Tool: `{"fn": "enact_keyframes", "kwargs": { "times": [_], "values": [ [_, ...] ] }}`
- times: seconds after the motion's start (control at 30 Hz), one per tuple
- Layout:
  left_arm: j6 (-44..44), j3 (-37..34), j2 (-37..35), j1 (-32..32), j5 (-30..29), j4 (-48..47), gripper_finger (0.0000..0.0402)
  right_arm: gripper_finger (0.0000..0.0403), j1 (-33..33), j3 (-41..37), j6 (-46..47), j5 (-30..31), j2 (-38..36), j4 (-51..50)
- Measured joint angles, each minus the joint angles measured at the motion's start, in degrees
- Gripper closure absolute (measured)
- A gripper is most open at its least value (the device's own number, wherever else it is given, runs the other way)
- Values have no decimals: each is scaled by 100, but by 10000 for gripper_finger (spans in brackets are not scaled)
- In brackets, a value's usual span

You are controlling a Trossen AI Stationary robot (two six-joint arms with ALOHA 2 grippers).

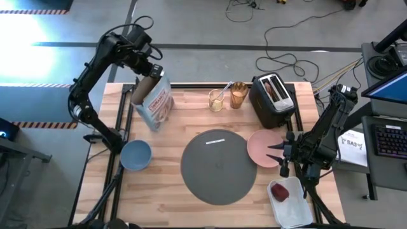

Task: Arrange a breakfast setting
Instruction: Move the cereal box from the bottom to the top left of the table

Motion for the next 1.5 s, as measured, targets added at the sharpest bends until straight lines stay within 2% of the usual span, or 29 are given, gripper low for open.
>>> {"fn": "enact_keyframes", "kwargs": {
  "times": [0.4, 0.8, 0.93, 1.03, 1.13, 1.33, 1.5],
  "values": [
    [1, 114, -20, 102, -135, 0, 392, 248, 1, 0, 0, 1, 0, 0],
    [-155, 1131, -132, 25, -71, 5, 333, 248, 2, 0, 0, 0, 0, 0],
    [-315, 999, -520, -325, -25, 10, 314, 248, 0, 0, 0, 1, 0, -2],
    [-597, 596, -1018, -831, -106, -2, 301, 248, 0, 0, 0, 1, 0, -2],
    [-1176, -18, -1624, -1657, -531, -2, 291, 248, 1, 0, 0, -1, 0, 0],
    [-3315, -1687, -2659, -4135, -2315, 249, 271, 248, 2, 0, 0, -1, 0, 0],
    [-5107, -2825, -2970, -6019, -3581, 471, 252, 248, 1, 0, 0, 1, 0, -1]
  ]
}}
